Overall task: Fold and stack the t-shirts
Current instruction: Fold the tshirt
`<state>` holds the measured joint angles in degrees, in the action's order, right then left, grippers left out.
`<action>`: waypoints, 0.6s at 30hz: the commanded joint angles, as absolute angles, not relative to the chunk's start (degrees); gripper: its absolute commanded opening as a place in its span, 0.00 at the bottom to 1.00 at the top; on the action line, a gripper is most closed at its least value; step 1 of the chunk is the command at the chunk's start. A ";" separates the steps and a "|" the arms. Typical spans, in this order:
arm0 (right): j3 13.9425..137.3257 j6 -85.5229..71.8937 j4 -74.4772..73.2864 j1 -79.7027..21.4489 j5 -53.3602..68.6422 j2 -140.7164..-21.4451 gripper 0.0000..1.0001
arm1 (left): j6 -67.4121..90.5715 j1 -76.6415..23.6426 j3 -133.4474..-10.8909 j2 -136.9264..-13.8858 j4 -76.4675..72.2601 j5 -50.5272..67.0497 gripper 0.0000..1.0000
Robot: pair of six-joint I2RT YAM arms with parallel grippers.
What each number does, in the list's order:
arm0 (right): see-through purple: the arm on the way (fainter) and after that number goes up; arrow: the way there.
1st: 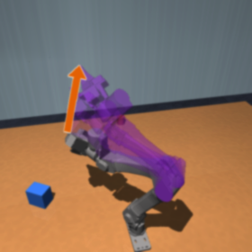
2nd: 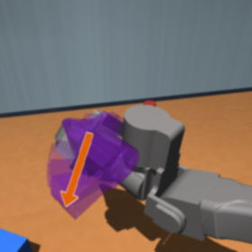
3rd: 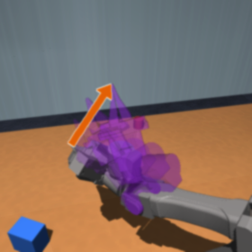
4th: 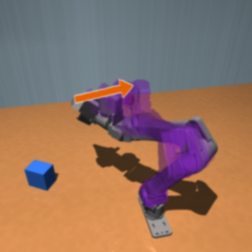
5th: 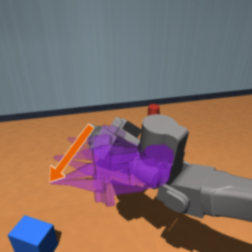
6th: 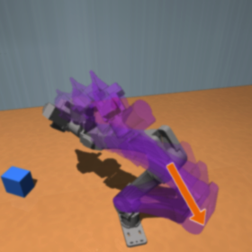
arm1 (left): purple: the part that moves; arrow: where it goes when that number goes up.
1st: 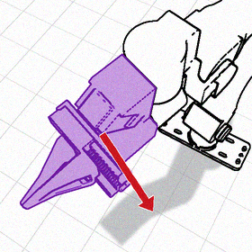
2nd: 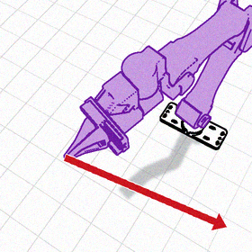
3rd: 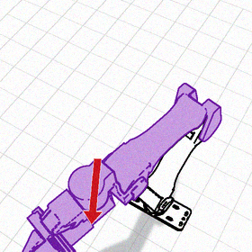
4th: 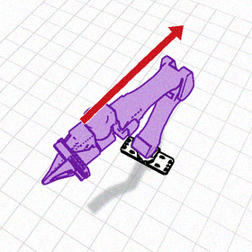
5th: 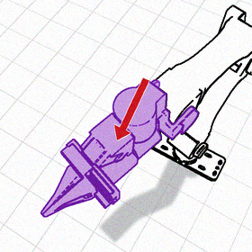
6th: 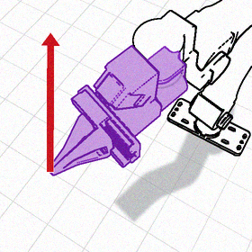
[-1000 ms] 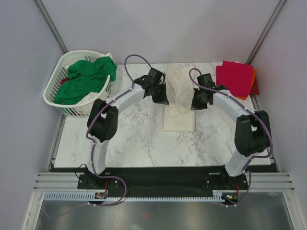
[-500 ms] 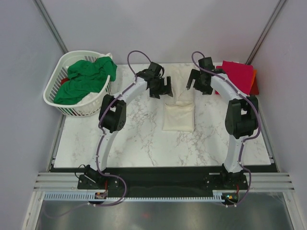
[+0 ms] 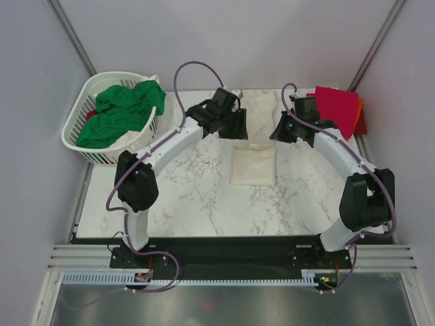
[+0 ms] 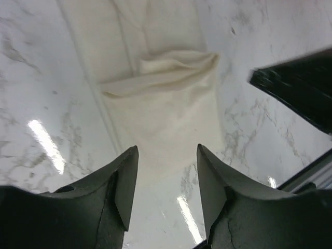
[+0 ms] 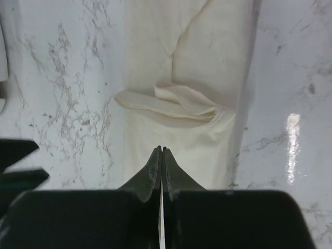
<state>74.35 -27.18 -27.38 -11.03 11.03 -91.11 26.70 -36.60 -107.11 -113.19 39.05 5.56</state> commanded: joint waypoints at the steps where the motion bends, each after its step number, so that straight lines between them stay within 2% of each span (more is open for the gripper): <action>1: 69.44 -29.35 -19.79 -10.99 21.78 -97.10 0.00 | 28.56 -43.41 -100.92 -112.85 36.48 3.87 0.55; 8: 72.50 -27.60 -16.08 -10.81 26.63 -107.48 0.00 | 31.29 -46.41 -95.55 -117.24 33.84 0.18 0.47; 18: 83.83 -26.72 -14.42 -6.51 33.91 -124.61 0.00 | 31.55 -46.41 -87.81 -121.90 30.68 0.18 0.42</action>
